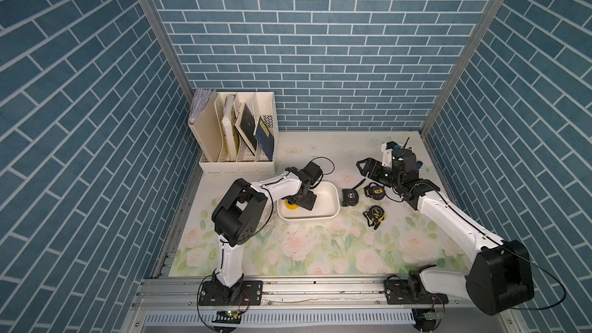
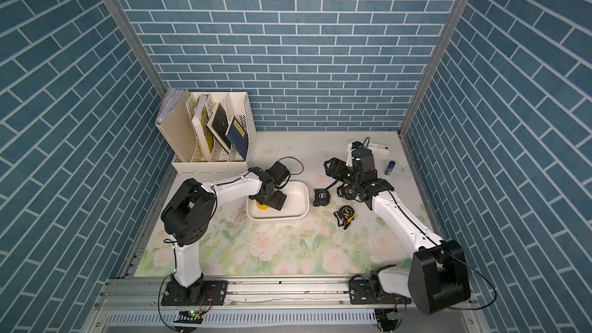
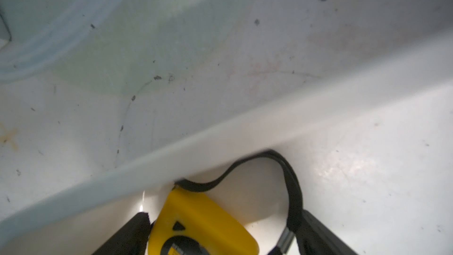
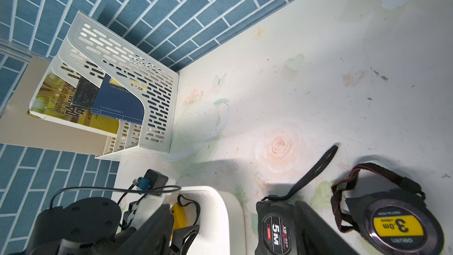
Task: Take the tape measure out of the storage box
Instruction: Pick up the tape measure from the storage box.
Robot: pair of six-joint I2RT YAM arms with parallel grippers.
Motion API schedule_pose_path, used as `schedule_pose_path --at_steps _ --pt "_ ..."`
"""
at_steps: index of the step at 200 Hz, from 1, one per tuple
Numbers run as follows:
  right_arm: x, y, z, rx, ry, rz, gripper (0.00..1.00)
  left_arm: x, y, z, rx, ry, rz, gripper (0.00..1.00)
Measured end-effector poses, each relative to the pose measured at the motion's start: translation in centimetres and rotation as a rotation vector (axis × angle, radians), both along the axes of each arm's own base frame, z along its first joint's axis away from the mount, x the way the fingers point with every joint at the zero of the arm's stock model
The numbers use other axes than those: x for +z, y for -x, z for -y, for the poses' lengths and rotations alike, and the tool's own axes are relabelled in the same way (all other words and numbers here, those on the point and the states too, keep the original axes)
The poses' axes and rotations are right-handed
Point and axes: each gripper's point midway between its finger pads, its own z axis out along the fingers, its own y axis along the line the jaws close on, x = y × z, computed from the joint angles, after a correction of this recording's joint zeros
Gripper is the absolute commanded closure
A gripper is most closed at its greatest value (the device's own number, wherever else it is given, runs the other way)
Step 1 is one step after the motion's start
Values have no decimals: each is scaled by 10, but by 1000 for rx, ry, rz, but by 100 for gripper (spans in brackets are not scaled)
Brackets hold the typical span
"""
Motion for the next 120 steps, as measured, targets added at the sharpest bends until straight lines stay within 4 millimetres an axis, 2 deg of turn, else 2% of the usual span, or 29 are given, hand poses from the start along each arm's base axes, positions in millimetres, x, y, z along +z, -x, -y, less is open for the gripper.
schedule_pose_path --at_steps 120 --pt "-6 -1 -1 0 1 -5 20 7 8 -3 22 -15 -12 3"
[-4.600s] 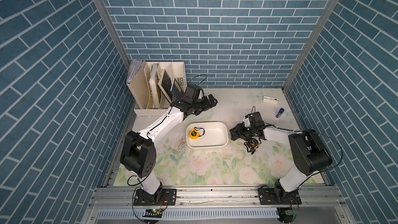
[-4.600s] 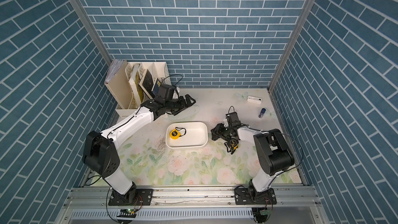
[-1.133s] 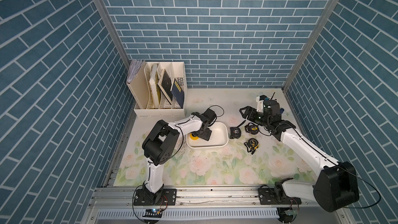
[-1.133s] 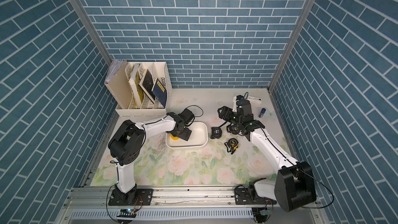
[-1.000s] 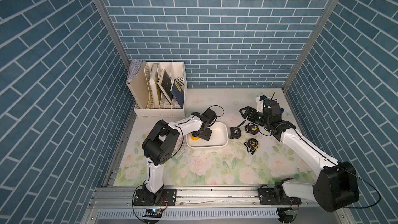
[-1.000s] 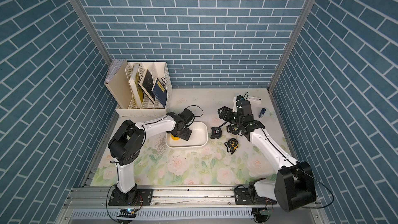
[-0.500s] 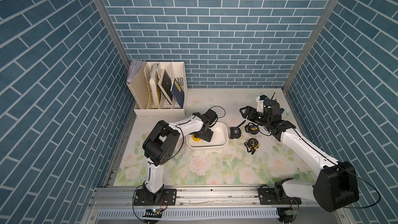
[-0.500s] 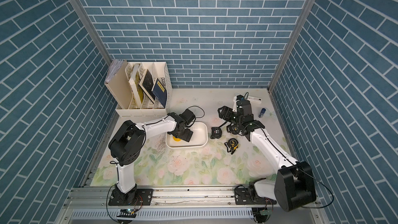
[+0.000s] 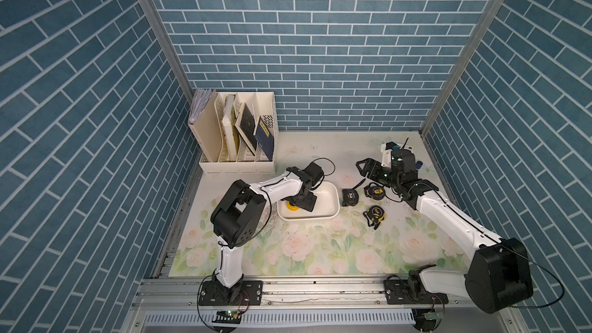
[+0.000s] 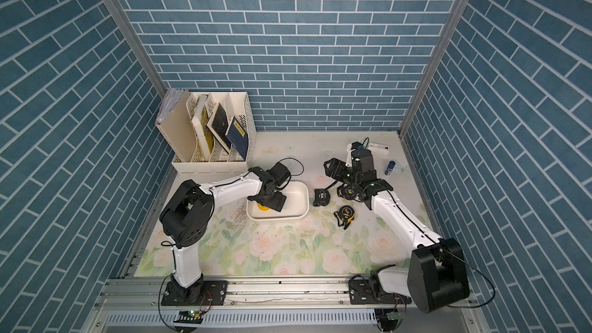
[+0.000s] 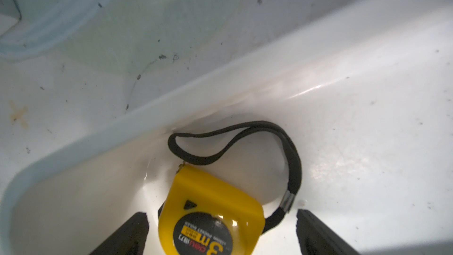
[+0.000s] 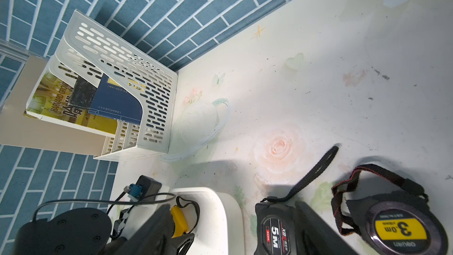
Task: Take the tape measure out of the storage box
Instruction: Pick up the tape measure from the storage box.
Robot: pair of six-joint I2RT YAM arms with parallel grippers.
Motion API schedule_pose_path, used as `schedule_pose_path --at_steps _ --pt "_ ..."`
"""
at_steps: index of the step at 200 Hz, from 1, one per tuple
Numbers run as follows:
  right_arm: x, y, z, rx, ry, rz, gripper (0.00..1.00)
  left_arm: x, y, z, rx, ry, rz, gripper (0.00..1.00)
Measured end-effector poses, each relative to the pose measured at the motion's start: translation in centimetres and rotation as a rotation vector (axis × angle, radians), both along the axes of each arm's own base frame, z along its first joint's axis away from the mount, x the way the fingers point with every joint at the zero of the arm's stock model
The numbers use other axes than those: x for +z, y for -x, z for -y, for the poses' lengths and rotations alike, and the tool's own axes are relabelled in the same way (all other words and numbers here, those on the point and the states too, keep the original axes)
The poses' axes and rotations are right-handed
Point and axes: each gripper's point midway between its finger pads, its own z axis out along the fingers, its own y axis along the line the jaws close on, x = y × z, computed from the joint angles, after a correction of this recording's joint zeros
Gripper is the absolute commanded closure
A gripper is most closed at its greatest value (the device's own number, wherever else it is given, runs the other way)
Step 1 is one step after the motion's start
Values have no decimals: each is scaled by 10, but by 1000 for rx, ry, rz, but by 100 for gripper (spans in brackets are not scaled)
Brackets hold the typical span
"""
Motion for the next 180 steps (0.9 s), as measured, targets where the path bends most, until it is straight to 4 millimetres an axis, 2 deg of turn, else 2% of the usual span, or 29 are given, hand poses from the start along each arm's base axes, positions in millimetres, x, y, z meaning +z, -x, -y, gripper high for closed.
schedule_pose_path --at_steps 43,77,107,137,180 --pt "0 0 1 -2 1 -1 20 -5 0 1 -14 0 -7 17" --pt "-1 -1 2 -5 1 -1 20 -8 3 0 -19 0 -18 23" --pt "-1 -1 2 -6 1 -1 20 -9 4 1 -21 6 -21 38" --pt "-1 -1 2 -6 1 -1 20 -8 3 2 -19 9 -18 46" --pt "-1 -1 3 -8 1 -1 20 -8 2 3 -18 11 -15 69"
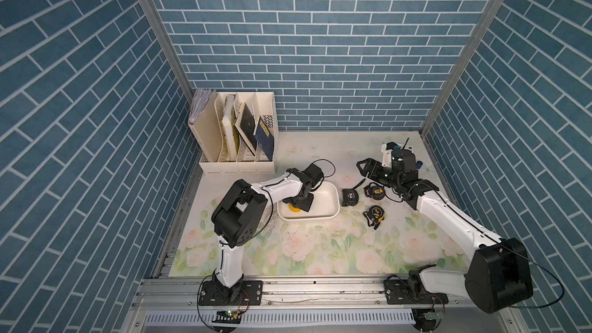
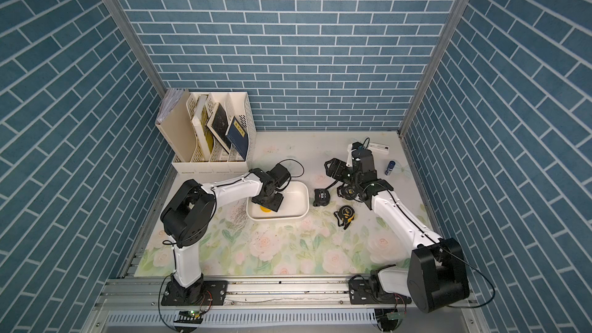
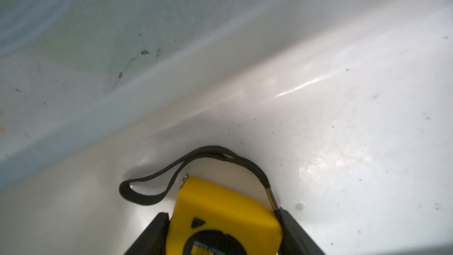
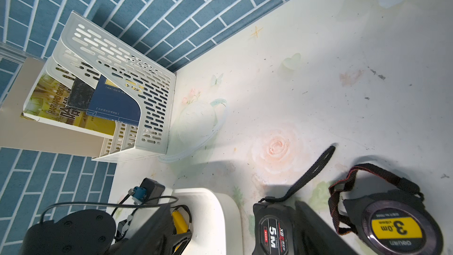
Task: Take the tape measure out of the storage box
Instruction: Pick up the tape measure from the storage box.
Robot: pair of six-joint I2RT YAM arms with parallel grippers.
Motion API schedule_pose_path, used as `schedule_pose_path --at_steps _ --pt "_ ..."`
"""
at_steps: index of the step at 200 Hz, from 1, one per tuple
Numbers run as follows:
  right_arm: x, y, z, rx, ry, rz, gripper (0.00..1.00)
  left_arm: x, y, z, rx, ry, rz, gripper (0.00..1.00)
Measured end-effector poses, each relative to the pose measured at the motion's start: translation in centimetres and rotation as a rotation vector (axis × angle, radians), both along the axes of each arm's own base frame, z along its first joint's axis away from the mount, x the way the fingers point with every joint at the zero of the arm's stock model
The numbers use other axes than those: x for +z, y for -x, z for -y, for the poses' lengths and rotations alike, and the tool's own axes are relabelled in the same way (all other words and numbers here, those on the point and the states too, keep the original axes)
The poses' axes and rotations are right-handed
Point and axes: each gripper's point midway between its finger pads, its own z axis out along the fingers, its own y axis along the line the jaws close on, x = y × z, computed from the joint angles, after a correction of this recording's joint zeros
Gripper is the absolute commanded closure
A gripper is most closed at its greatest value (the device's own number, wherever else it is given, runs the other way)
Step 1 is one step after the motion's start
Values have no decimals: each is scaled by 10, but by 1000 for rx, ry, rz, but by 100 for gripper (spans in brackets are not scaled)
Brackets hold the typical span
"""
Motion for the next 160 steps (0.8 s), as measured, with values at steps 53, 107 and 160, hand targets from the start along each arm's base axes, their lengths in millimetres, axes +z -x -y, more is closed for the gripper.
schedule_pose_path --at_steps 53,107,160 --pt "-6 2 0 2 0 -6 21 38 -25 24 11 73 63 80" --pt "-11 10 -5 43 -28 4 22 130 -62 65 47 295 201 86" --pt "6 40 -37 208 -49 103 23 205 -72 83 144 666 205 87"
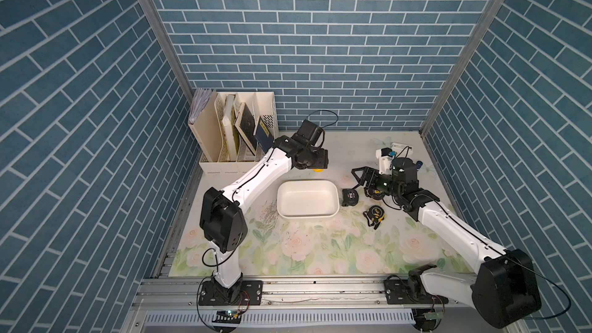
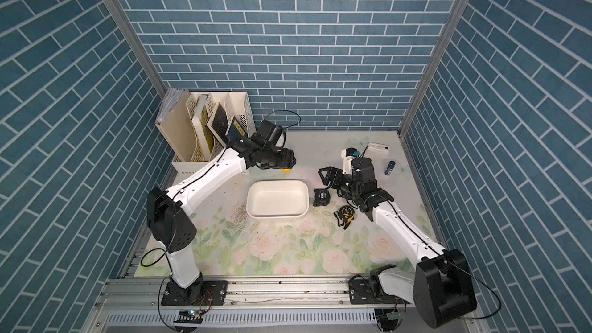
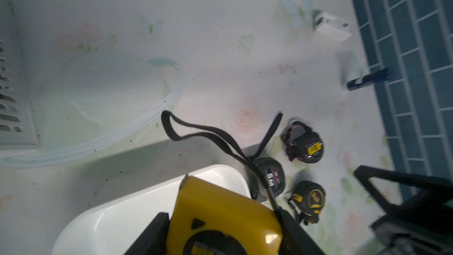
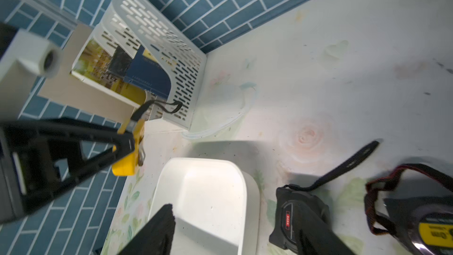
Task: Take the tape measure out of the storage box
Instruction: Pick up the tape measure from the storage box.
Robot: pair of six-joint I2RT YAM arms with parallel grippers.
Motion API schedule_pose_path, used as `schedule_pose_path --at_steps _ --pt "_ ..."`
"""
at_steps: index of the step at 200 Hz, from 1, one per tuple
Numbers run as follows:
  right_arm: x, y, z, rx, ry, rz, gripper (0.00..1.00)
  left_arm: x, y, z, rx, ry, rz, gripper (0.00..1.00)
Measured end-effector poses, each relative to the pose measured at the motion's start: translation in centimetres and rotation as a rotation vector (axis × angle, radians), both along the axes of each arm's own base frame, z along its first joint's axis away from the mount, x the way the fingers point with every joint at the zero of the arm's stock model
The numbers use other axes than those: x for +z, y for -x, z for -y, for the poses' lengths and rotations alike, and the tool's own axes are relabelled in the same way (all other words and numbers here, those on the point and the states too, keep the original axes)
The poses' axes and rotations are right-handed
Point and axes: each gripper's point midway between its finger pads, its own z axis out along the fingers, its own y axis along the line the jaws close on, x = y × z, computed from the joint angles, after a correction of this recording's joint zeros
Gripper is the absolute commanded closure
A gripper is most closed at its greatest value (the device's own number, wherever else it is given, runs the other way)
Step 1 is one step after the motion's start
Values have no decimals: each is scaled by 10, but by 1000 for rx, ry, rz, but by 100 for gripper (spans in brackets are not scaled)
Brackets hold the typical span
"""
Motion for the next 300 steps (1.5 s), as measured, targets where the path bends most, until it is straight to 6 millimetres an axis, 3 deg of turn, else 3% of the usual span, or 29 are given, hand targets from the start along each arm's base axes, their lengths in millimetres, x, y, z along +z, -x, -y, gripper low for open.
schedule_pose_path --at_steps 24,51,102,168,300 --pt "11 12 -22 87 3 76 26 19 -3 9 27 184 -20 87" --pt "24 21 -42 160 17 173 31 17 -1 28 29 334 -86 87" --pt "40 20 -53 156 88 333 41 24 -2 51 32 491 -161 83" --pt "56 4 -47 79 144 447 47 26 -1 56 46 544 -196 83" --pt "51 -31 -77 82 141 484 59 13 2 56 54 550 -227 83"
